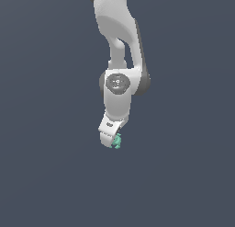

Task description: Pick up the object and move it to a goal position.

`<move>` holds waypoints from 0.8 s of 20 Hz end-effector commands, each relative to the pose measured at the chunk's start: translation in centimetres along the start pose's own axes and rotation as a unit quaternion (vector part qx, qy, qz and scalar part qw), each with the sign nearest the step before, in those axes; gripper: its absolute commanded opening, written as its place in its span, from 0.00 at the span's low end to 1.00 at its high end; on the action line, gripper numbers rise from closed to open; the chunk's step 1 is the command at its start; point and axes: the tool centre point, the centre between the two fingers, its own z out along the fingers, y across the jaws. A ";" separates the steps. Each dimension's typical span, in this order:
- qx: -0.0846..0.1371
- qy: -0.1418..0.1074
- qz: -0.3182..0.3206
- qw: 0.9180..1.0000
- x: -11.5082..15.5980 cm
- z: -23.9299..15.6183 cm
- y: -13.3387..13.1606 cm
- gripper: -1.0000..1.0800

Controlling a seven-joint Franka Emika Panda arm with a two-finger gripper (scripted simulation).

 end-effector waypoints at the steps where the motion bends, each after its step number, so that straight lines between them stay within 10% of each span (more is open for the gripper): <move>1: -0.001 0.001 -0.033 0.999 -0.1 0.3 0.3 0.96; 16: -0.004 0.007 -0.154 0.988 -0.6 1.3 1.6 0.96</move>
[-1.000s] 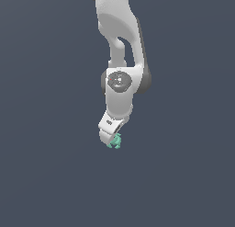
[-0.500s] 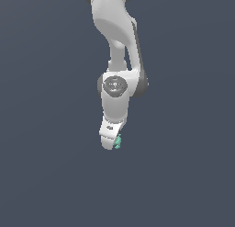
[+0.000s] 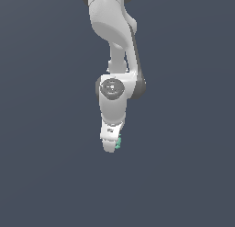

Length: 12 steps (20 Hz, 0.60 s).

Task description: Pick up the object and move it to a goal position.

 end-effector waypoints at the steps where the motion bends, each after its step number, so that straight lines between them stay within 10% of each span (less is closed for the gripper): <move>1: 0.000 0.001 -0.010 1.000 -0.1 0.1 0.1 0.96; 12: -0.001 0.001 -0.014 1.000 -0.1 1.6 0.1 0.96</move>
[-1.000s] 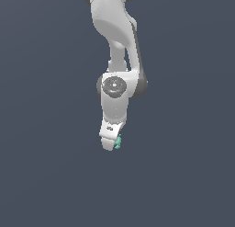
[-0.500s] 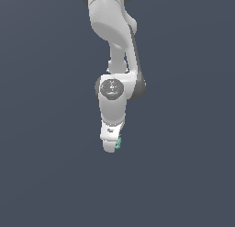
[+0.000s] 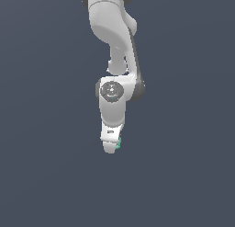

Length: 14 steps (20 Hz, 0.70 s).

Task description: Pick up the object and move it to a goal position.

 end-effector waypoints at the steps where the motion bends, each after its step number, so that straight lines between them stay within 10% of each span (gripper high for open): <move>1: 0.001 0.000 -0.001 1.000 0.0 1.1 -0.1 0.96; 11: 0.001 0.000 -0.002 1.000 0.0 4.1 0.0 0.96; 12: 0.001 0.000 -0.002 1.000 0.0 4.1 0.0 0.00; 14: 0.001 0.000 -0.002 1.000 0.0 4.1 0.0 0.00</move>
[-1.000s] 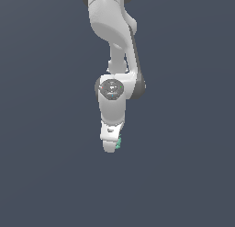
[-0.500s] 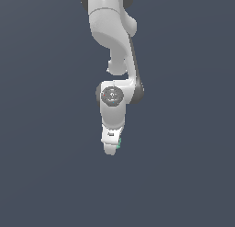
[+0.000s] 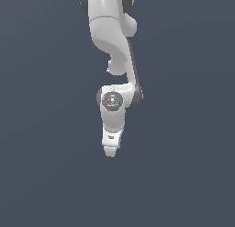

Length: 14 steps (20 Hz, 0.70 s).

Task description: Pick up the object and move it to a goal position.

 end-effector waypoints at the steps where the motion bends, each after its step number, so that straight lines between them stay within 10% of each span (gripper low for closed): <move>1: 0.000 0.000 0.000 1.000 0.0 0.0 0.0 0.00; 14: 0.000 0.000 0.000 1.000 0.0 -0.8 -0.3 0.00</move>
